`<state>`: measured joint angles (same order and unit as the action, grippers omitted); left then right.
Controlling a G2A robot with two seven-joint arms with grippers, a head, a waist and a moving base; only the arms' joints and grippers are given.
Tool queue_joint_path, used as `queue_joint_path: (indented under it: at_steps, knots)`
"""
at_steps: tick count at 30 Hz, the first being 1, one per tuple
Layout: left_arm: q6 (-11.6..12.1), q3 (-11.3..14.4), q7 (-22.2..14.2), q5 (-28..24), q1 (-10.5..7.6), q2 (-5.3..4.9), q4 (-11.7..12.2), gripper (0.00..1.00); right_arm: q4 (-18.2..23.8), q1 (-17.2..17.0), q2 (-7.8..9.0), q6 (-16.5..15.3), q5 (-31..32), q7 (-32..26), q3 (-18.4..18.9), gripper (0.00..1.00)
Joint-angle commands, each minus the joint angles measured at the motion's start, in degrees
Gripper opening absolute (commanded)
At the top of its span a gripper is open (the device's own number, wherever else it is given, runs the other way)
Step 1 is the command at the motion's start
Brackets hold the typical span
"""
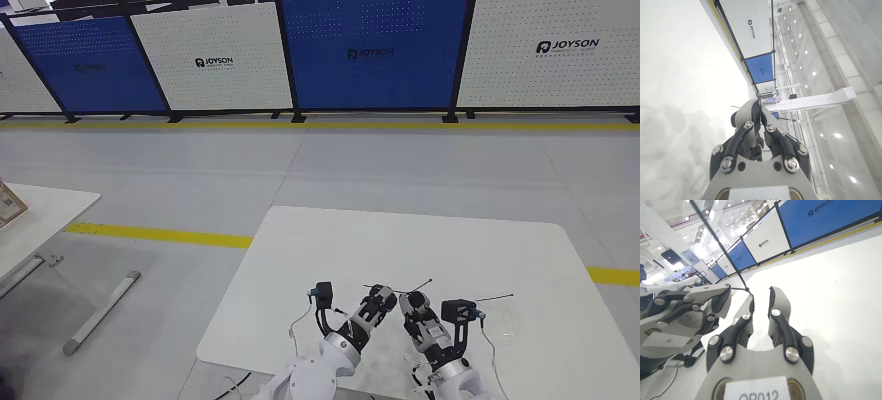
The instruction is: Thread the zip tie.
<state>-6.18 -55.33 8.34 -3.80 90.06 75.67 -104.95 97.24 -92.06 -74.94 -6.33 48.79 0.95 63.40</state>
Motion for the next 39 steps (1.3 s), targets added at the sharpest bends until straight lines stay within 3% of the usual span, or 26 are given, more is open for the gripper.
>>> queue_joint_path:
  at_steps: [1, 5, 22, 24, 29, 30, 39]
  knots:
    - [0.0, 0.0, 0.0, 0.0, -0.03, 0.03, 0.1, 0.00, 0.1, 0.0, 0.04, -0.1, 0.4, -0.4, 0.0, 0.21]
    - [-0.1, 0.0, 0.1, 0.1, -0.05, 0.07, 0.1, 0.00, 0.2, 0.2, 0.03, 0.4, 1.1, -1.4, -0.3, 0.26]
    - [-0.6, 0.0, -0.3, 0.9, -0.14, 0.17, 0.5, 0.00, 0.8, 0.0, -0.09, 1.1, 1.5, -0.6, -0.5, 0.25]
    - [-0.5, 0.0, -0.4, 1.0, -0.07, 0.16, 0.4, 0.00, 0.9, 0.1, -0.09, 1.2, 1.5, -0.8, -0.5, 0.12]
    - [-0.5, -0.1, -0.6, 1.4, 0.08, 0.13, 0.4, 0.00, 0.8, 0.4, -0.17, 1.5, 1.5, -1.1, -0.7, 0.08]
    - [-0.5, -0.1, -0.6, 1.4, 0.09, 0.13, 0.4, 0.00, 0.8, 0.4, -0.19, 1.6, 1.6, -1.1, -0.7, 0.01]
    - [-0.4, -0.3, -0.8, 1.2, 0.02, 0.18, 0.5, 0.00, 0.9, 0.7, -0.30, 2.7, 2.6, -1.7, -1.3, 0.00]
